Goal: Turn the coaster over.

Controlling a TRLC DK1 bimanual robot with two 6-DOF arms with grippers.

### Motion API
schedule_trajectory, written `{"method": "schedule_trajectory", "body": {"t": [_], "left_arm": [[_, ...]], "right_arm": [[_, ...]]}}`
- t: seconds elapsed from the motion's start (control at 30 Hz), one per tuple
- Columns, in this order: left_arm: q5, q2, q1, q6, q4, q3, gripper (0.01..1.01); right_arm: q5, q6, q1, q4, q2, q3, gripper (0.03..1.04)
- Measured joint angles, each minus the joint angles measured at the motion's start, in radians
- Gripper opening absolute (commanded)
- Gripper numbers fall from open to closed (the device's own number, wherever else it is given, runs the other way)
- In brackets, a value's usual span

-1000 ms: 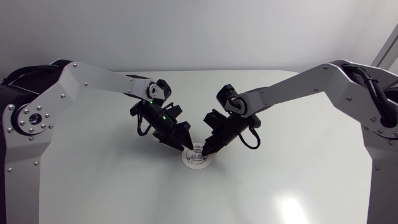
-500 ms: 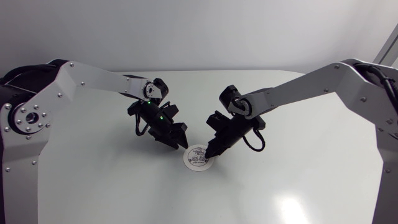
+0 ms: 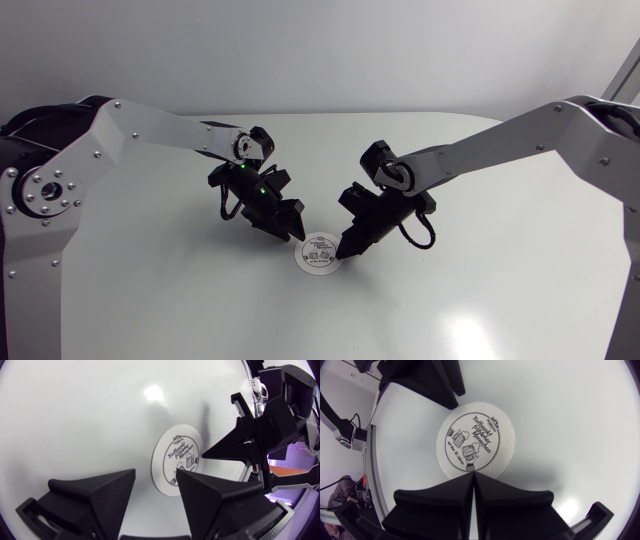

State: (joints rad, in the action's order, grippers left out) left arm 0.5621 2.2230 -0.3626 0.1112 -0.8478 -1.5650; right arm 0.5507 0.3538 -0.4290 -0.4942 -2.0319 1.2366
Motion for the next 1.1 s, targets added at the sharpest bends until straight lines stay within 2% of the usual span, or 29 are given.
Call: {"method": "schedule_trajectory", "body": {"t": [0.37, 0.57, 0.8, 1.1], "left_arm": [[0.001, -0.007, 0.002, 0.0, 0.011, 0.013, 0.654], [-0.126, -0.037, 0.002, 0.0, 0.019, 0.031, 0.646], [-0.174, -0.066, -0.021, -0.001, 0.038, 0.07, 0.646], [-0.077, -0.075, -0.051, -0.004, -0.013, 0.098, 0.646]], "right_arm": [[0.019, 0.002, -0.034, 0.008, -0.048, 0.054, 0.05], [0.019, 0.002, -0.049, 0.008, -0.061, 0.074, 0.05], [0.019, 0.002, -0.049, 0.008, -0.062, 0.075, 0.05], [0.019, 0.002, -0.049, 0.008, -0.062, 0.074, 0.05]]}}
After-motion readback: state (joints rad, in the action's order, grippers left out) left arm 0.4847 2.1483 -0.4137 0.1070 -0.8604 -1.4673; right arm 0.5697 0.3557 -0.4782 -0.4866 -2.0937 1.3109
